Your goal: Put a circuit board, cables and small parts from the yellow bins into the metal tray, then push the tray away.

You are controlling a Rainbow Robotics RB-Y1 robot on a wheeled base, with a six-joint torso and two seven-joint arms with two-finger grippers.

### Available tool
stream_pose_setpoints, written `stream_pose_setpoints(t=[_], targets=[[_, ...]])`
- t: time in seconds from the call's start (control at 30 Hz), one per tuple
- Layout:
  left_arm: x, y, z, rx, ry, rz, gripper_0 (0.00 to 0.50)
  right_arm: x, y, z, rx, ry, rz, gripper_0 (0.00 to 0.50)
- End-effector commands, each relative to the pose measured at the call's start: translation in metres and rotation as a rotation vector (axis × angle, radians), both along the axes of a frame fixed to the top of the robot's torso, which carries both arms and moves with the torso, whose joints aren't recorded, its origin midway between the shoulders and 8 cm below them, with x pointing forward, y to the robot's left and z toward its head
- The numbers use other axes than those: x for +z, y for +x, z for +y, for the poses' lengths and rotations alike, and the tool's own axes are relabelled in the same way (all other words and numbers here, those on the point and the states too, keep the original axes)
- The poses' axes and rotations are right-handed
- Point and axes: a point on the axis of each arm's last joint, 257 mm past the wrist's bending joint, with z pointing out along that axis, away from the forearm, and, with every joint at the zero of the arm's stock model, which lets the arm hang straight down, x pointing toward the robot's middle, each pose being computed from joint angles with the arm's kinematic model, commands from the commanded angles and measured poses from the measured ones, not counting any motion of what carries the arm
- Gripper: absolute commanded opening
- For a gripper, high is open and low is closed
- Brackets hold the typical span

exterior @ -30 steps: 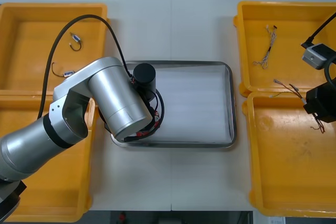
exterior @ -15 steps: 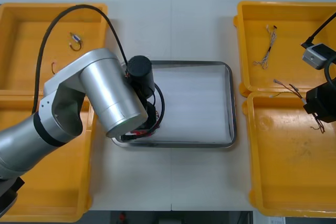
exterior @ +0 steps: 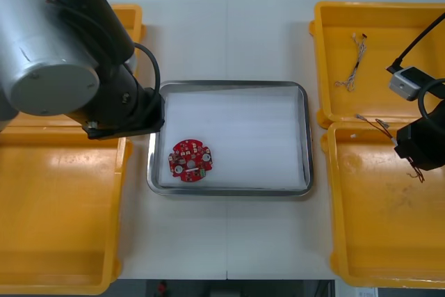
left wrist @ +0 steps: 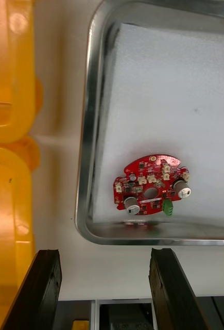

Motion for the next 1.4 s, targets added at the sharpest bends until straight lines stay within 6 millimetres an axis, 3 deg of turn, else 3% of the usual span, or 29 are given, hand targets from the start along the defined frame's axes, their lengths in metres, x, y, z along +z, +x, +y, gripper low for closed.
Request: stream_pose_setpoints(t=[0.03,0.23,0.53,0.87,1.17,1.4], targets=[[0.049,0.013,0.030,0.060,-0.027,-0.057,0.500,0.019,0.001,0.022,0.149,-0.070,-0.065,0.000],[0.073,0.021,0.069,0.141,-0.085,-0.017,0.500,0.024,-0.003,0.056,0.315,-0.125,-0.095,0.000],[0.096,0.041,0.130,0.215,-0.100,-0.008,0.500,0.014,-0.003,0.100,0.617,-0.185,-0.110,0.000],[0.105,0.074,0.190,0.267,-0.091,-0.056,0.500,-0.002,0.019,0.151,0.871,-0.191,-0.175,0.000],[0.107,0.092,0.219,0.282,0.007,-0.126,0.500,-0.029,0.037,0.178,1.036,-0.259,-0.199,0.000],[0.111,0.128,0.228,0.289,0.098,-0.273,0.500,-0.060,0.045,0.195,1.066,-0.285,-0.210,0.000]])
